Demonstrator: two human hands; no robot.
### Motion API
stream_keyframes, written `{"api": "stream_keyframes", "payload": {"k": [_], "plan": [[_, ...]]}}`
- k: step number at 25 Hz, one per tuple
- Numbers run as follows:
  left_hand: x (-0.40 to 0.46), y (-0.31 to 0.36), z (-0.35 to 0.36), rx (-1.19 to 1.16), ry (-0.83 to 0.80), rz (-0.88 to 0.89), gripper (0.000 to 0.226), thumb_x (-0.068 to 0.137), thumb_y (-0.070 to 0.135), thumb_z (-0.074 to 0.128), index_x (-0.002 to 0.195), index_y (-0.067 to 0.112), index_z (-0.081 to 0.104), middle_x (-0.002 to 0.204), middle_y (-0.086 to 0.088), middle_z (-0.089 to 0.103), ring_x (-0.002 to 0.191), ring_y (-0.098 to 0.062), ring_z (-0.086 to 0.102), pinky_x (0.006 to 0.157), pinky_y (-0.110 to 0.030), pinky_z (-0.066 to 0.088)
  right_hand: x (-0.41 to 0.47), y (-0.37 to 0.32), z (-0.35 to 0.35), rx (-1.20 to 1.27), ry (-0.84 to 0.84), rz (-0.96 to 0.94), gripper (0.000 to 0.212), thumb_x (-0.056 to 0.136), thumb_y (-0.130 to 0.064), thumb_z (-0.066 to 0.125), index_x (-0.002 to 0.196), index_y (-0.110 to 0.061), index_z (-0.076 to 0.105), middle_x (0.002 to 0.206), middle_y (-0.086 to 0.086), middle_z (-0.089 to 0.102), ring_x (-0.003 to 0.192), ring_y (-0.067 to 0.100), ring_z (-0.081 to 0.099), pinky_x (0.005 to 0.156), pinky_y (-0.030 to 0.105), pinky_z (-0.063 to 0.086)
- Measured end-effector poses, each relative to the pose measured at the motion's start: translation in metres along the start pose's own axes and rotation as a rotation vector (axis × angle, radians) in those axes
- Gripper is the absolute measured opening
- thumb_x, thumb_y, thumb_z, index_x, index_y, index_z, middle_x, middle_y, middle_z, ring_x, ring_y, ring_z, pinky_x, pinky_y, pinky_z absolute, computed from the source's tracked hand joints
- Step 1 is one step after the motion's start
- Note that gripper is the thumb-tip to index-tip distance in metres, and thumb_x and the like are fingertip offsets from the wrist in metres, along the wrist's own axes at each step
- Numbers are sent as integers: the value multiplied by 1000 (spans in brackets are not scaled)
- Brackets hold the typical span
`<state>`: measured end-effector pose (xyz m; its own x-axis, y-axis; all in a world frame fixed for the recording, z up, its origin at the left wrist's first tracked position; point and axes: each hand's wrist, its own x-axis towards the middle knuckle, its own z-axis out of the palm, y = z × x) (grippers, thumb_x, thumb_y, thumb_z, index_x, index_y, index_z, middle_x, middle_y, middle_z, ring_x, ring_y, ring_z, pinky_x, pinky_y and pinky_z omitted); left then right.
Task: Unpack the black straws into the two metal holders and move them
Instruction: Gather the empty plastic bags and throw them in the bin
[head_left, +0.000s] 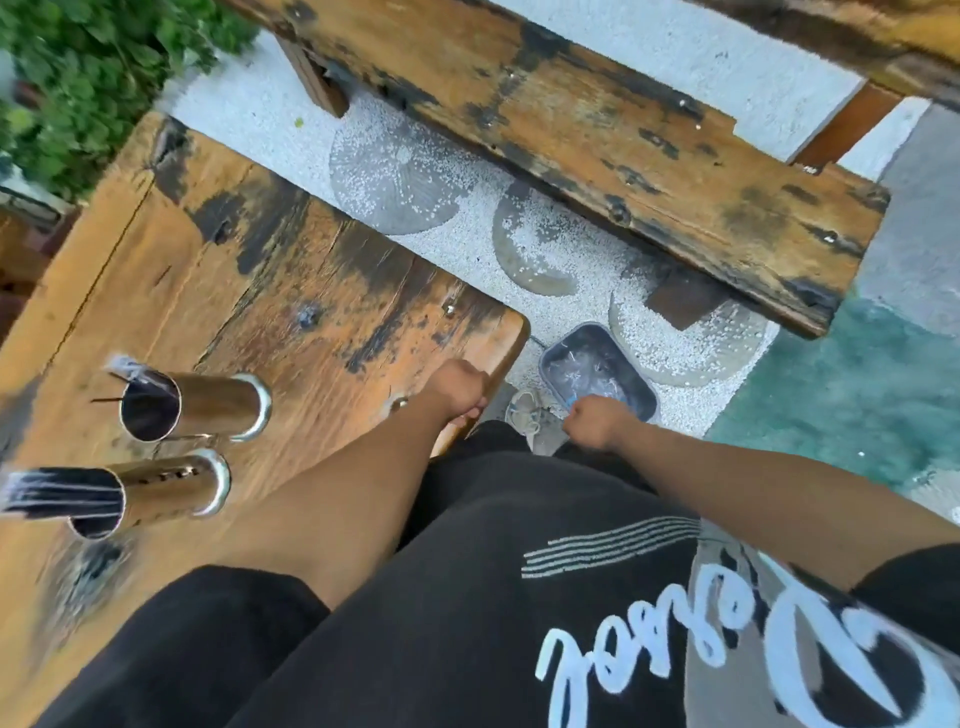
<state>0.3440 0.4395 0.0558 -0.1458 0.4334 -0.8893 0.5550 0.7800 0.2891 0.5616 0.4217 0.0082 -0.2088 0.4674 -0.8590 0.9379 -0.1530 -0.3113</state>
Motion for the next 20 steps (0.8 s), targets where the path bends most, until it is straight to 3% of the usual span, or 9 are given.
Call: {"api": "stream_keyframes", "payload": {"k": [4, 8, 12, 14, 16, 20], "plan": [[-27, -57, -1, -132, 13, -86, 23, 107, 17, 37, 118, 6, 55, 85, -7, 65, 66, -20, 59, 49, -28, 47, -7, -22, 2, -95, -39, -79, 29, 100, -24, 50, 102, -3, 70, 120, 22, 70, 112, 34, 64, 81, 29, 46], [-37, -118, -7, -336, 114, -177, 18, 105, 18, 42, 109, 6, 54, 88, -14, 67, 64, -25, 59, 57, -32, 50, -7, -57, 7, -224, -69, -144, 17, 101, -20, 46, 95, -9, 57, 121, 20, 69, 107, 32, 61, 69, 26, 37], [-46, -170, -21, -462, 157, -193, 19, 103, 16, 43, 94, 8, 57, 86, -17, 68, 78, -33, 64, 60, -37, 57, -4, -107, 26, -355, -125, -209, 37, 103, -19, 44, 66, -17, 40, 121, 23, 66, 96, 25, 54, 75, 28, 40], [-51, -196, -32, -506, 162, -199, 20, 104, 16, 42, 88, 12, 55, 85, -15, 67, 77, -32, 64, 56, -34, 55, 1, -140, 42, -379, -144, -217, 41, 103, -19, 44, 62, -16, 41, 102, 19, 68, 89, 27, 58, 70, 28, 44], [-54, -215, -38, -536, 164, -204, 22, 103, 15, 44, 84, 12, 55, 85, -14, 65, 74, -31, 63, 59, -34, 54, 8, -161, 52, -344, -138, -197, 36, 101, -22, 48, 65, -13, 51, 82, 12, 66, 76, 29, 60, 72, 31, 50], [-64, -275, -54, -684, 201, -232, 18, 102, 17, 44, 93, 9, 58, 85, -11, 67, 64, -26, 60, 59, -33, 54, 19, -225, 82, -324, -196, -170, 25, 101, -24, 52, 82, -9, 60, 88, 18, 71, 79, 35, 70, 80, 43, 59]]}}
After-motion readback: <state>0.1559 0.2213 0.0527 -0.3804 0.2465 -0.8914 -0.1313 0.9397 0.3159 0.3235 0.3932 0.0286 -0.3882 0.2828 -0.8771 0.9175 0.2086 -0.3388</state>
